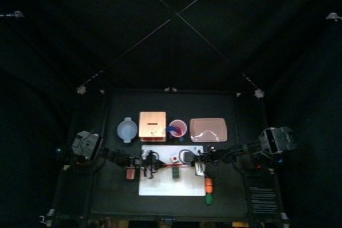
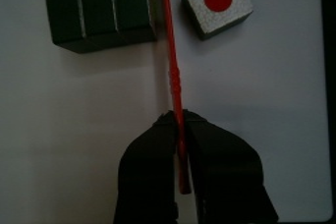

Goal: Cut the sushi into 4 pieces with the knife
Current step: Cut the sushi into 4 pieces

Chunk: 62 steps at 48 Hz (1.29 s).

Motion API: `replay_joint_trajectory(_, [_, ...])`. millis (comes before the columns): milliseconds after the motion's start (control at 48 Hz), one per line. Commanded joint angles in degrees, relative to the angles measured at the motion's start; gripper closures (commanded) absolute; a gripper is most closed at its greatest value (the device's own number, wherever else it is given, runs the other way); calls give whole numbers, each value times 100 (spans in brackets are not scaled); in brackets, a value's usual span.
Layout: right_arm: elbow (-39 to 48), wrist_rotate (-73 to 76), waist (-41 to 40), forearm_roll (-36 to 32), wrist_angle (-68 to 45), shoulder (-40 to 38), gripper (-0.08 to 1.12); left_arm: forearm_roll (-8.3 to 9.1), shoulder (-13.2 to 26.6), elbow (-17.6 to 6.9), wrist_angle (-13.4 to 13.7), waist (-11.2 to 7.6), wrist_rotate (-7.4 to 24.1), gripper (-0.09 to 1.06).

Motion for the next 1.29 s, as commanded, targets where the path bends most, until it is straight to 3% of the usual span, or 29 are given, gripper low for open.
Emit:
replay_joint_trajectory(21, [-176, 9, -70, -9, -79, 44, 100, -97, 167, -114, 88, 176, 9, 86])
replay_joint_trajectory(146, [-167, 9, -202, -26, -62, 53, 100, -97, 158, -141, 149, 378, 18, 86])
replay_joint_trajectory(333, [-185, 9, -457, -88, -26, -114, 100, 35, -114, -105, 255, 686, 185, 86])
replay_joint_trajectory(625, [-308, 9, -457, -132, 211, -598, 100, 35, -879, -79, 633, 747, 721, 86])
replay_joint_trajectory(750, [-396, 9, -308, -105, 369, -817, 100, 35, -1222, -79, 694, 650, 800, 86])
replay_joint_trajectory(938, [-378, 9, 44, -97, 457, -1055, 100, 35, -1512, -97, 694, 290, 800, 86])
replay_joint_trajectory(1062, [-369, 18, 211, -53, 431, -1081, 100, 26, -1433, -149, 694, 53, 791, 87])
replay_joint_trajectory(1292, [-369, 18, 343, 0, 334, -993, 100, -53, -1116, -264, 694, -176, 782, 87])
